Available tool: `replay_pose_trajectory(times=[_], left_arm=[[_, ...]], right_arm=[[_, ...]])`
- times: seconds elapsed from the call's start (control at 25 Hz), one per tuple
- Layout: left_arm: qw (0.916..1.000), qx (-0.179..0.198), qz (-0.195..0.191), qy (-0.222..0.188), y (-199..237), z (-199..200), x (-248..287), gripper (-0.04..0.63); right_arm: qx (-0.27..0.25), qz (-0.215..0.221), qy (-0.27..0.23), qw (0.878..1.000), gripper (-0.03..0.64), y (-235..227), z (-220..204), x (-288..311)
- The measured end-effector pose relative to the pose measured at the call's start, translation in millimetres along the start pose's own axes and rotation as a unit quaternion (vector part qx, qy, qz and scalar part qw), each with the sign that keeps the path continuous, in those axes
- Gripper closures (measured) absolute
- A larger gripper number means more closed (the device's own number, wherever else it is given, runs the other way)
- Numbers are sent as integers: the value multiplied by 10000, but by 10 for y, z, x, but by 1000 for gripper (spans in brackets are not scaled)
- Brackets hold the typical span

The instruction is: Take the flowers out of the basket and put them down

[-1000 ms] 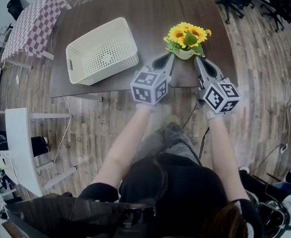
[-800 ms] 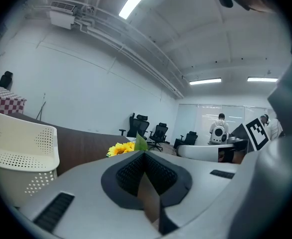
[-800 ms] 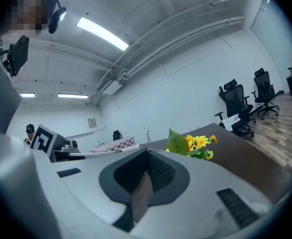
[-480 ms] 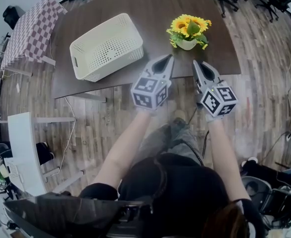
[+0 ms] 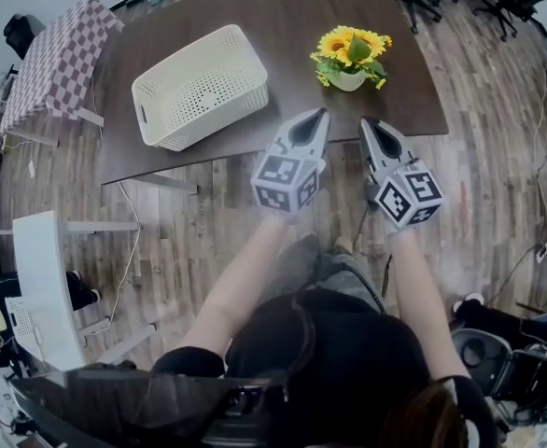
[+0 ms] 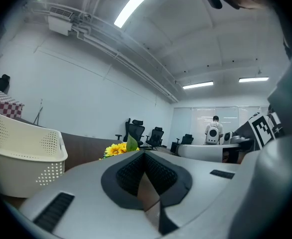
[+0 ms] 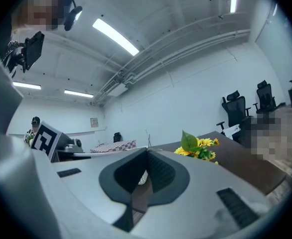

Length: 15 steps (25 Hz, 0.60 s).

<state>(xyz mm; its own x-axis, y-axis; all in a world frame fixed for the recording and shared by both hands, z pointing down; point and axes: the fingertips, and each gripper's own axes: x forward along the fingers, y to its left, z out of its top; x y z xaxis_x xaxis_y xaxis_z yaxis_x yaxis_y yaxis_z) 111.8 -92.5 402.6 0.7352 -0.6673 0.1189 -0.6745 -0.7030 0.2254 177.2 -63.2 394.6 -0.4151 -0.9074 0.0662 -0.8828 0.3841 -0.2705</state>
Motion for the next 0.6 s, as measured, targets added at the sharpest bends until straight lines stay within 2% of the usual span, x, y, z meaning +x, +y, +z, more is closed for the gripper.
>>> replay_pose_trajectory(times=[0.24, 0.6], left_arm=[[9996, -19, 266, -122, -97, 6, -67, 595], [9960, -182, 825, -301, -292, -89, -161, 595]], right_arm=[[118, 199, 79, 9997, 615, -13, -52, -99], [-118, 755, 287, 9967, 616, -12, 3, -261]])
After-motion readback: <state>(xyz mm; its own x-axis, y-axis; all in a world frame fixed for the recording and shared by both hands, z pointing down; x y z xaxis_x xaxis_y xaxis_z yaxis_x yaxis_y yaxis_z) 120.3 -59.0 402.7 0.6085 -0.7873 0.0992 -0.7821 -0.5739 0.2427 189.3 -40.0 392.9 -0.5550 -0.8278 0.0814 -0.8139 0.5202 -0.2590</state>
